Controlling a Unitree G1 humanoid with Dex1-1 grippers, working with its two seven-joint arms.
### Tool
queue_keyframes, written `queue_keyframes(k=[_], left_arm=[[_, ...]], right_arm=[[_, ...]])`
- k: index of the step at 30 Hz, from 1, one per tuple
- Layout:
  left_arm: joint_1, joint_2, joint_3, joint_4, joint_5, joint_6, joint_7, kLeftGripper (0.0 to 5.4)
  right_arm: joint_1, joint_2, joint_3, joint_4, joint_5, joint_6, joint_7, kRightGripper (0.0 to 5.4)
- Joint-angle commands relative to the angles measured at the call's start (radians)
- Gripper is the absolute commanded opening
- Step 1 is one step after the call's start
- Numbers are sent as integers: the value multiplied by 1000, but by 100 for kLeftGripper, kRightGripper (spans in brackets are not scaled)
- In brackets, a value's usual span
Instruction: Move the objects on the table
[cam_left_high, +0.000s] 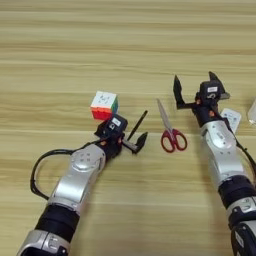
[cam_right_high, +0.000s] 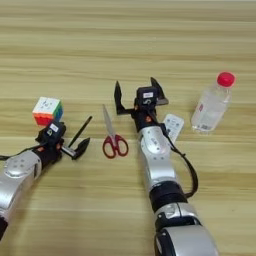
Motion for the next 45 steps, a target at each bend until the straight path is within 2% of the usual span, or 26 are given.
queue_keyframes(k=[1, 14, 23, 24, 28, 45], left_arm=[[25, 14, -9, 44, 26, 34, 8, 508], [32, 27, -41, 37, 39, 44, -4, 392], [30, 26, -43, 36, 32, 45, -6, 303], [30, 26, -43, 35, 32, 45, -6, 275], [29, 25, -42, 33, 30, 46, -7, 227], [33, 23, -41, 32, 30, 45, -4, 78]], right_arm=[[4, 0, 1, -11, -3, 18, -2, 540], [3, 3, 1, -12, -3, 21, -5, 540], [2, 2, 0, -11, -3, 22, -6, 540], [2, 2, 0, -12, -3, 22, -6, 540], [1, 2, -1, -11, -3, 22, -6, 540], [4, 1, -1, -14, -4, 21, -6, 540]])
